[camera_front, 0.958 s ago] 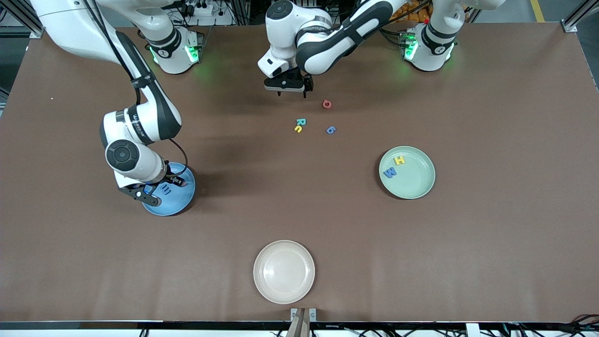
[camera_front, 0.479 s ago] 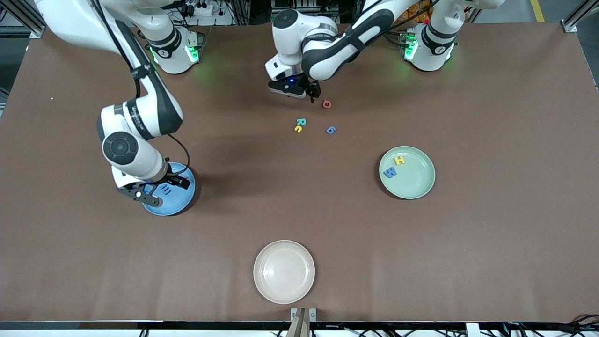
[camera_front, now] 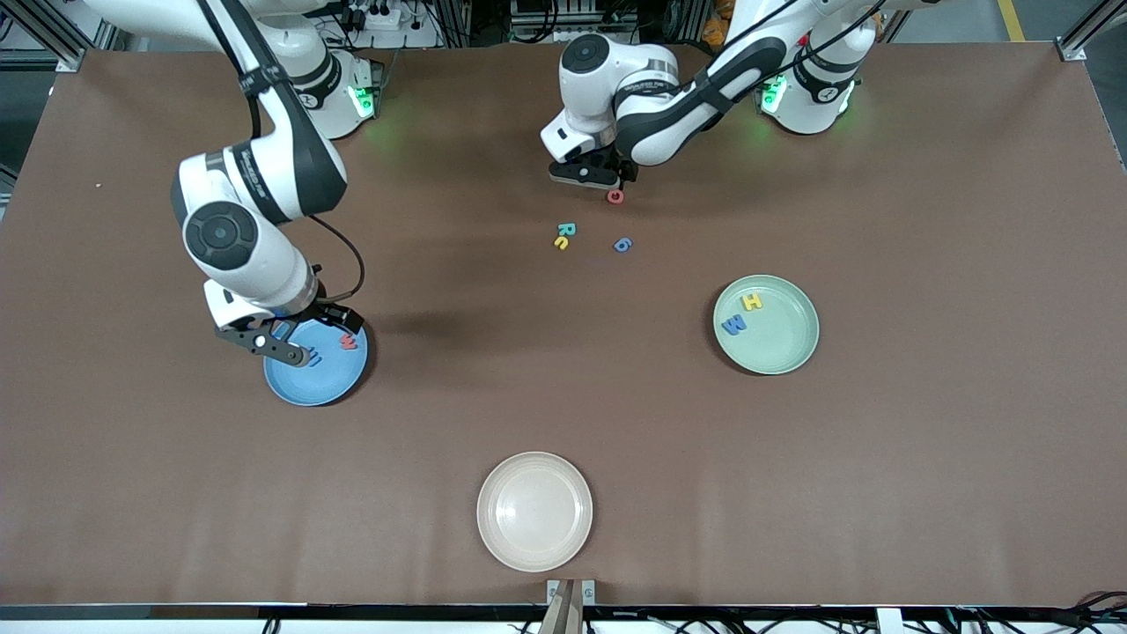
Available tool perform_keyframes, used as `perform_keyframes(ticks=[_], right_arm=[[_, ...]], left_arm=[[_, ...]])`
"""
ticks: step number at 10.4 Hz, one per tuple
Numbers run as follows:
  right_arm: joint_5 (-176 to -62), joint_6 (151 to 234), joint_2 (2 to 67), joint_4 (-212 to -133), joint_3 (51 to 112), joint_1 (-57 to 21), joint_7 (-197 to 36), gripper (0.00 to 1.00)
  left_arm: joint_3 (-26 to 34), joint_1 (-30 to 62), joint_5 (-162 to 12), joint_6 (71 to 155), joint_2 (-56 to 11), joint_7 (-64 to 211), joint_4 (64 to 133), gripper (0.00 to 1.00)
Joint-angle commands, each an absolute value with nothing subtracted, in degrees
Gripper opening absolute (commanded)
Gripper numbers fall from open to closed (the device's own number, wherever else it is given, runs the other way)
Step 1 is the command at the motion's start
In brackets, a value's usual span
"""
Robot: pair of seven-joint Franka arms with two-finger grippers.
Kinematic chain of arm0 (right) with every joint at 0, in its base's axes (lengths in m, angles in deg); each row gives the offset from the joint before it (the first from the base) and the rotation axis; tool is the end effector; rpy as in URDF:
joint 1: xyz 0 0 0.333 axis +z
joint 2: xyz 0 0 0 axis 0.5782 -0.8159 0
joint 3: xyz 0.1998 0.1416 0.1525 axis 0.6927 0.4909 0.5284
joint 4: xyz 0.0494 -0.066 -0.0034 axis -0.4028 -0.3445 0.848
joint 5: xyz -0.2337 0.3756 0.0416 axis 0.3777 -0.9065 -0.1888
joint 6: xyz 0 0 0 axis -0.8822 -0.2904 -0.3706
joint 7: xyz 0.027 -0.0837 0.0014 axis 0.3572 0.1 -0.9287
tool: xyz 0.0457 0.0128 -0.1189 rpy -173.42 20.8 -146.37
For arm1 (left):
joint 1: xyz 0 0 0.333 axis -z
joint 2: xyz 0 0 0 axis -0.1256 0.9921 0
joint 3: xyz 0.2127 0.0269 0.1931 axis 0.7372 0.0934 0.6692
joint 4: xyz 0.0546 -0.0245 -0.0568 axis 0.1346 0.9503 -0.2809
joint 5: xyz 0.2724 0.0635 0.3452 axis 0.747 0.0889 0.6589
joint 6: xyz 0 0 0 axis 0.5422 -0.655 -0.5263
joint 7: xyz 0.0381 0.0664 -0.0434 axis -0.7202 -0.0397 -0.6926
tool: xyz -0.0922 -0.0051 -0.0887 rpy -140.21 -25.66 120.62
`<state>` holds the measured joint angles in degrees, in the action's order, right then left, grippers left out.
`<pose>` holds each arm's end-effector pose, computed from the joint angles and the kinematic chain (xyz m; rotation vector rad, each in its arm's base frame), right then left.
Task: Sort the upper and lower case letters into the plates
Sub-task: 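Release the w on the blue plate while the left gripper lowers to letters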
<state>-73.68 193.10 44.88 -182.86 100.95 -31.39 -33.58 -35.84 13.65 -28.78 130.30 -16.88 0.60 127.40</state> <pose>0.6058 0.1792 0.2965 2.9758 -0.5404 -0.0903 0.2053 -0.5091 0.1398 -3.0571 0.3043 0.0726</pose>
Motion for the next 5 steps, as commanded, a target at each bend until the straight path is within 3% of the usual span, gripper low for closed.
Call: perform_keyframes(ticks=[1,5], right_arm=[[-75.82,186.87,45.88,-178.70,104.54,-32.69,-34.31,1.00],[-75.91,183.22,47.20,-176.21,110.68,-32.42,-28.90,1.00]], left_arm=[[-36.33,12.14,-26.95,133.71,-16.72,-8.87,129.05,1.00],[-36.24,9.34,-23.29,137.75,-16.53,-12.42,133.61,1.00]])
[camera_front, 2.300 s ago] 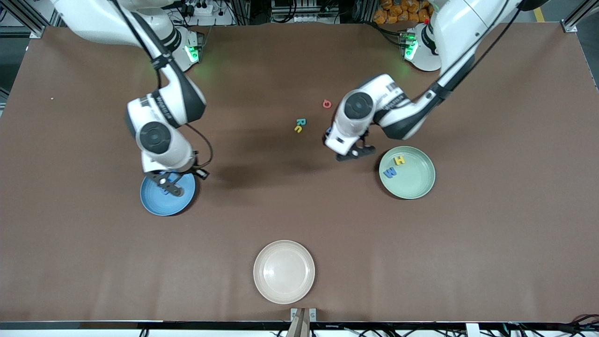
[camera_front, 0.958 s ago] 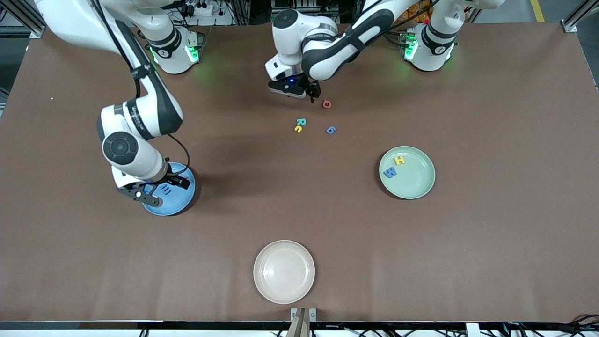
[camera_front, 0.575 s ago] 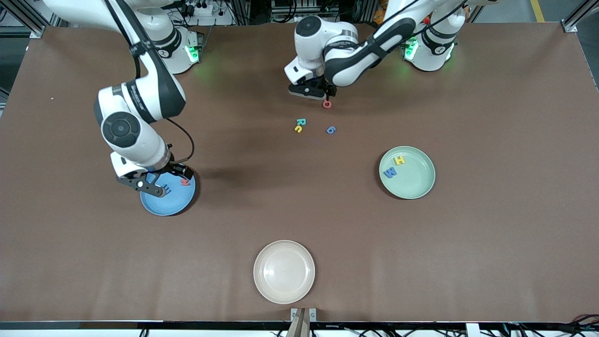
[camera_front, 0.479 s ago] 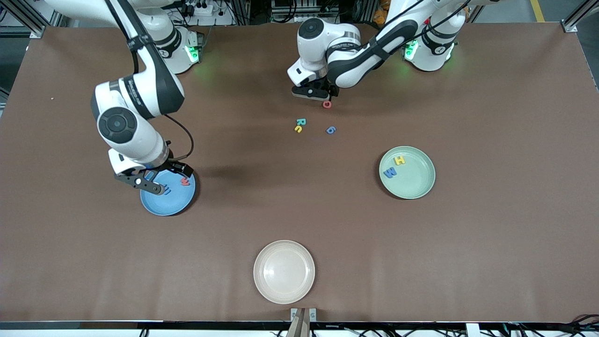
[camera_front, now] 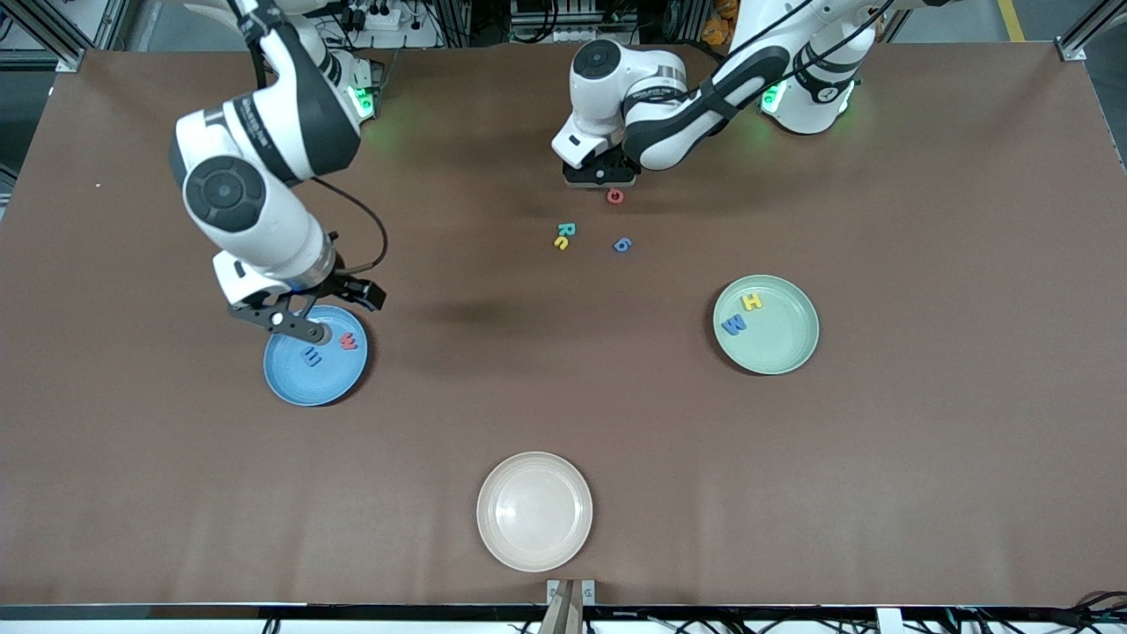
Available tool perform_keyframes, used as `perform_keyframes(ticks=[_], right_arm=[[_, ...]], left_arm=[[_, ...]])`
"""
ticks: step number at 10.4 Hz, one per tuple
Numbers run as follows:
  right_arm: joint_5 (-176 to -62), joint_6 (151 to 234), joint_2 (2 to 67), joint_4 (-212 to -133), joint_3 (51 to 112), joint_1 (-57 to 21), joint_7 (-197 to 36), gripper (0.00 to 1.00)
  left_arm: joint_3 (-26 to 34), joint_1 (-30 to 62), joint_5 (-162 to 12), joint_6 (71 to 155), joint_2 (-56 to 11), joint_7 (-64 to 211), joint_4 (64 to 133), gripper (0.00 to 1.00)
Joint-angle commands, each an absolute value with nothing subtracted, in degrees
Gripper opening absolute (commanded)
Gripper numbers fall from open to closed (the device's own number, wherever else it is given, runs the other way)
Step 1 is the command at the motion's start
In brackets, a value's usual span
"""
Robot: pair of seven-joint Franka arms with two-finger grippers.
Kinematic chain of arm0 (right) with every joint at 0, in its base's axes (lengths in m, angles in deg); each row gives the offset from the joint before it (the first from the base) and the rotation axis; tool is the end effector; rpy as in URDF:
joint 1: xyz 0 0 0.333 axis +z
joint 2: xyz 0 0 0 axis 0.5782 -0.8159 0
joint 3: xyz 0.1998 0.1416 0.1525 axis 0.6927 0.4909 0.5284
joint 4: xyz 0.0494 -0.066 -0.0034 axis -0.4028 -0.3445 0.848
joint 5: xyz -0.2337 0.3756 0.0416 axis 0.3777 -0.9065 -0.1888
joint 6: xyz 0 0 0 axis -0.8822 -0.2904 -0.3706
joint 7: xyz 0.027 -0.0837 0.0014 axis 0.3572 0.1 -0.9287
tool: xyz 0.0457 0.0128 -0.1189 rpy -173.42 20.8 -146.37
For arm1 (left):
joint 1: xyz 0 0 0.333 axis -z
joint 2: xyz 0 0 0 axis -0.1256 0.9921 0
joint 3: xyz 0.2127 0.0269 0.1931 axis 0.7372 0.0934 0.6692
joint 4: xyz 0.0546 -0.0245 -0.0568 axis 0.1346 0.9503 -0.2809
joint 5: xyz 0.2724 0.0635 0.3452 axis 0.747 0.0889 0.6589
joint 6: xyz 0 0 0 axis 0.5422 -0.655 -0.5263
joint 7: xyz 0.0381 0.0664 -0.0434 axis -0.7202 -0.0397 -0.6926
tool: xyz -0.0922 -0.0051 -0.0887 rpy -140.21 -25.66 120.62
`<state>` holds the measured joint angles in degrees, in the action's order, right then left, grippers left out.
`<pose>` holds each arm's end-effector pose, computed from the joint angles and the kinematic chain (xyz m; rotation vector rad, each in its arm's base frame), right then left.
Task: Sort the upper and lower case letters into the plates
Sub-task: 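Release the w on the blue plate while the left gripper lowers to letters, then grasp the pink Q with the left gripper while the right gripper rises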
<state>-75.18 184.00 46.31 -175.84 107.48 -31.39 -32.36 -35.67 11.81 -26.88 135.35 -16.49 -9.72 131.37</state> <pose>0.5935 0.2467 0.3652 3.0101 -0.4482 -0.1129 0.1961 -0.4913 0.1217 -3.1011 0.0564 0.0913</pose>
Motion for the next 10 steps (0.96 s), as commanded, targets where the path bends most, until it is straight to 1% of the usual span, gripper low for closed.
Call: perform_keyframes(ticks=[1,4,8,10], right_arm=[[-75.82,183.31,46.94,-176.30,112.36,-32.34,-24.42,1.00],[-75.82,183.40,46.41,-176.21,112.64,-30.14,-23.15,1.00],[-75.82,183.13,46.67,-176.03,113.87,-30.05,-23.49,1.00],[-75.74,180.08,47.46,-174.12,114.66,-30.14,-23.67,1.00]], left_arm=[[-35.72,9.15,-21.17,138.11,-15.57,-14.60,133.53,1.00],[-33.78,10.20,-14.05,140.13,-14.08,-23.65,134.15,1.00],[-32.99,12.22,-13.50,140.13,-13.72,-26.14,134.76,1.00],[-31.76,13.11,-13.42,140.13,-13.72,-26.23,134.76,1.00]])
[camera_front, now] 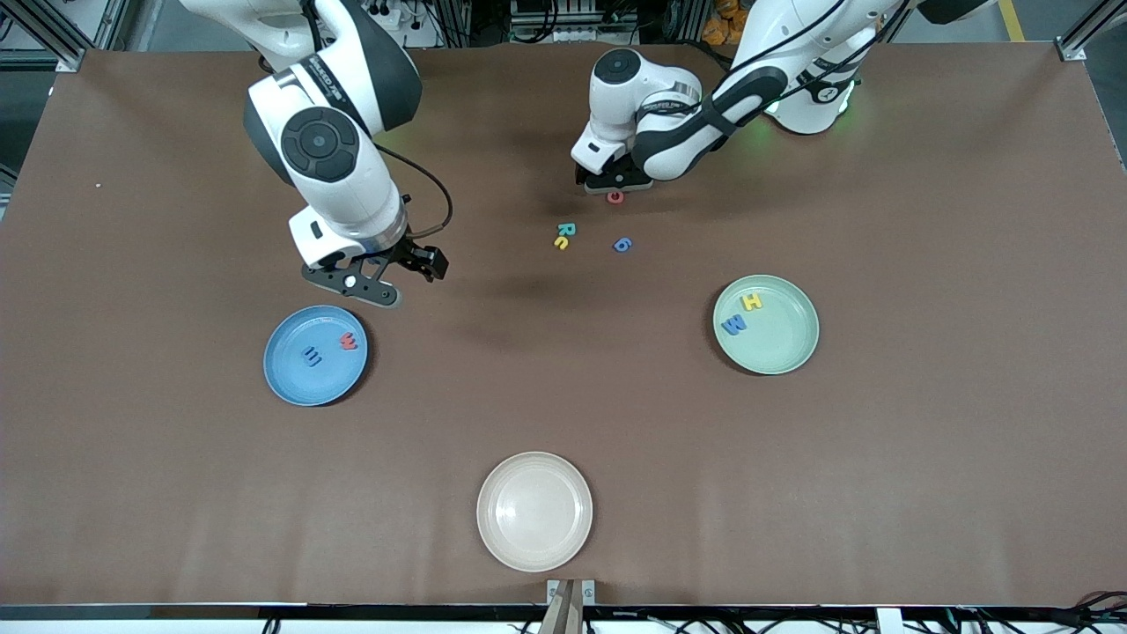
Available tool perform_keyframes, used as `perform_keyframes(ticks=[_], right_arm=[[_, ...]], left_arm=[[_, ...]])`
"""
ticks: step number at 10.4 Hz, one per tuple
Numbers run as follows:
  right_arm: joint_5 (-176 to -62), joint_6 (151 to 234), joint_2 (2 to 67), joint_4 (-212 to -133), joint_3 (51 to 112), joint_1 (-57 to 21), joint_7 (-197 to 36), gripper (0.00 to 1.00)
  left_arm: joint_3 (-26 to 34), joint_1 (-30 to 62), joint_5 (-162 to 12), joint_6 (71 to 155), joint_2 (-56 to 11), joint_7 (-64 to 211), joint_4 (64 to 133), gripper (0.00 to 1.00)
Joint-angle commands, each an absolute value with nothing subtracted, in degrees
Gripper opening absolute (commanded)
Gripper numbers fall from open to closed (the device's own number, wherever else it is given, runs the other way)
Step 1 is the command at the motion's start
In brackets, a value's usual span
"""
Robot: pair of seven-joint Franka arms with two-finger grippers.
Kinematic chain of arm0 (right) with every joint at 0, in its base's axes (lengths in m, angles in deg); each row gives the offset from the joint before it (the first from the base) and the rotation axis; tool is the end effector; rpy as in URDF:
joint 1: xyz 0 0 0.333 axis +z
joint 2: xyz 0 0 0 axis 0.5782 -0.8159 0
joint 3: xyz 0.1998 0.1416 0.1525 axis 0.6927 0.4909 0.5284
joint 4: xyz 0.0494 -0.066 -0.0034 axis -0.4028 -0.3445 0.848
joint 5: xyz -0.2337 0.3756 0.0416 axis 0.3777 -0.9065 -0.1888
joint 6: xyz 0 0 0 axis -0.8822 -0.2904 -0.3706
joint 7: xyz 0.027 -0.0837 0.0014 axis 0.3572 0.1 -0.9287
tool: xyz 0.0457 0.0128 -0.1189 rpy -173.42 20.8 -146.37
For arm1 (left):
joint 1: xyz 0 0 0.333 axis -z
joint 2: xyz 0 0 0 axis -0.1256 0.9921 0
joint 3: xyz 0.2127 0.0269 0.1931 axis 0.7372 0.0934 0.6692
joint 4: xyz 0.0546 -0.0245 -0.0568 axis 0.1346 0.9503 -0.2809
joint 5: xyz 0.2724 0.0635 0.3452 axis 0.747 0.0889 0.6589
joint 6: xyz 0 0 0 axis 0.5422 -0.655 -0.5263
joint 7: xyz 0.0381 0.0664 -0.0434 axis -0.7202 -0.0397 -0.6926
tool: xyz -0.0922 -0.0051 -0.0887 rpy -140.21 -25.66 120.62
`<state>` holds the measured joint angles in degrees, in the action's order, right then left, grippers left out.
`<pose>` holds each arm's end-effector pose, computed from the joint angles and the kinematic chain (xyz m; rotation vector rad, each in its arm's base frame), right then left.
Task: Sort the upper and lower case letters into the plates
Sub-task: 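Grasp the pink Q with the left gripper while the right gripper rises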
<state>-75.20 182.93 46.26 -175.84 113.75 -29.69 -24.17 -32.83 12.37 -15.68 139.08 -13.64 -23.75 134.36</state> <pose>0.5524 0.3231 0.3686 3.0077 -0.4561 -0.1240 0.1815 -0.4696 0.0878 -3.1074 -0.0993 0.0228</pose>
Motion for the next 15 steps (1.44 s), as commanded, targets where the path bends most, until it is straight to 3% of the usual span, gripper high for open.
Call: perform_keyframes(ticks=[1,5,7,10,11,15], right_arm=[[-75.74,177.10,47.99,-172.01,114.66,-30.31,-24.02,1.00],[-75.82,176.01,48.26,-169.53,114.75,-30.05,-24.20,1.00],[-75.82,176.10,48.26,-169.09,114.75,-30.23,-26.03,1.00],[-75.56,176.10,48.08,-167.95,114.49,-30.49,-29.64,1.00],[-75.47,176.10,48.08,-167.86,114.40,-30.40,-30.08,1.00],[-74.77,176.72,47.38,-166.81,113.87,-30.14,-30.18,1.00]], left_arm=[[-31.15,13.02,-11.94,140.13,-13.63,-26.40,134.85,0.99],[-31.05,12.40,-3.22,140.31,-10.82,-32.82,134.59,0.81],[-31.14,12.66,-3.22,140.31,-10.73,-34.91,134.67,0.79],[-31.14,13.02,-3.22,140.31,-10.29,-37.64,134.76,0.56],[-31.14,13.02,-3.31,140.31,-10.12,-37.91,134.76,0.56],[-31.14,13.02,-3.31,140.31,-9.94,-37.92,134.67,0.36]])
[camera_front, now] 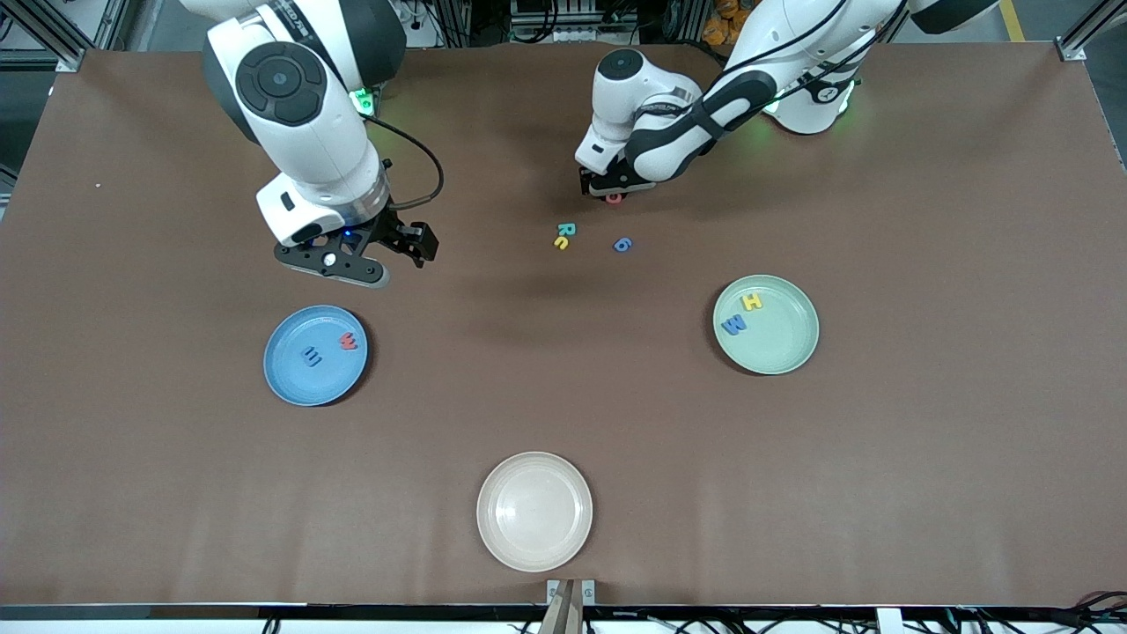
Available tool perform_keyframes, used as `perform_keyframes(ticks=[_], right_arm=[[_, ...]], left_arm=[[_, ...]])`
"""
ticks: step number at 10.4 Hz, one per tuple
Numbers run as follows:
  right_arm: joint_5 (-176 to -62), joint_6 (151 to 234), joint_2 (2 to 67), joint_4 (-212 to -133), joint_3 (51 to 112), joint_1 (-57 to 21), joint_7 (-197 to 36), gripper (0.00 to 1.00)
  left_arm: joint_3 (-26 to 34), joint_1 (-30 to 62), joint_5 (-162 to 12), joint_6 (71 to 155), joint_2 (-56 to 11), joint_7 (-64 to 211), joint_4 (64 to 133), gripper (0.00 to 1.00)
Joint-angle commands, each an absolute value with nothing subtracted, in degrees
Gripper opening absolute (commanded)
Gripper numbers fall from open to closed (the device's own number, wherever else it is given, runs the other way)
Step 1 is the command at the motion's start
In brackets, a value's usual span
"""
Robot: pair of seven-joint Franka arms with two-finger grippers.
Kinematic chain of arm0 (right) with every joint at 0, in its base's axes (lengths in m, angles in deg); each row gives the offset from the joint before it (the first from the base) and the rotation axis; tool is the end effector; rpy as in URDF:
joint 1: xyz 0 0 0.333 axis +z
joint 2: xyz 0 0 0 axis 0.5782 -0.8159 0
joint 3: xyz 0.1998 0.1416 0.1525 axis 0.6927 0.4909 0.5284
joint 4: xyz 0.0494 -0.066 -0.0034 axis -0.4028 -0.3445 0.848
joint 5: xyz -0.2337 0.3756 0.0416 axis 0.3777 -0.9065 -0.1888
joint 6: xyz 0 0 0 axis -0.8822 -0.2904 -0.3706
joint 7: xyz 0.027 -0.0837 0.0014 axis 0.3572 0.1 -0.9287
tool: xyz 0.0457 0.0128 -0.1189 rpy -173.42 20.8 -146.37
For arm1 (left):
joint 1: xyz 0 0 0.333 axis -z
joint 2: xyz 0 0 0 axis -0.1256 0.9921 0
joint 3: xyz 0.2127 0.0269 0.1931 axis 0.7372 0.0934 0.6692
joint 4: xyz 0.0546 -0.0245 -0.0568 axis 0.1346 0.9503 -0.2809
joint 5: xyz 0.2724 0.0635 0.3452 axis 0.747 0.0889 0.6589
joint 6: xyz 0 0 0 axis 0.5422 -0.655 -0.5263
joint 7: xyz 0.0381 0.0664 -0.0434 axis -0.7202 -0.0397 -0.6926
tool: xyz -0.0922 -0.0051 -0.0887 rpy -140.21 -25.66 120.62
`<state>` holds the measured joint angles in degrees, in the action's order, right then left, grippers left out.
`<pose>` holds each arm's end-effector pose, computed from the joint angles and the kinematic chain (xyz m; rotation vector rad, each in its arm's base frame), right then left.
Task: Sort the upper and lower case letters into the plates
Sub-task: 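Grasp the pink Q with the left gripper while the right gripper rises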
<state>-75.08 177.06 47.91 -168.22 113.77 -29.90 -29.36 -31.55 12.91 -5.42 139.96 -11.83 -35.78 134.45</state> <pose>0.5651 0.3216 0.4462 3.0484 -0.3503 -0.0474 0.1779 -0.4657 0.0759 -3.1286 -0.2138 -0.0842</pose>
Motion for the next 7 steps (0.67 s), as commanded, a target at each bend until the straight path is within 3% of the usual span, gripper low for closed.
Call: perform_keyframes(ticks=[1,7], right_arm=[[-74.77,176.98,47.38,-166.72,113.87,-30.14,-30.44,1.00],[-74.07,177.33,45.80,-167.15,113.96,-28.04,-32.11,1.00]], left_arm=[[-31.14,13.02,-3.31,140.31,-9.94,-38.09,134.67,0.35],[-31.14,12.67,-3.22,140.31,-10.20,-38.10,134.06,0.15]])
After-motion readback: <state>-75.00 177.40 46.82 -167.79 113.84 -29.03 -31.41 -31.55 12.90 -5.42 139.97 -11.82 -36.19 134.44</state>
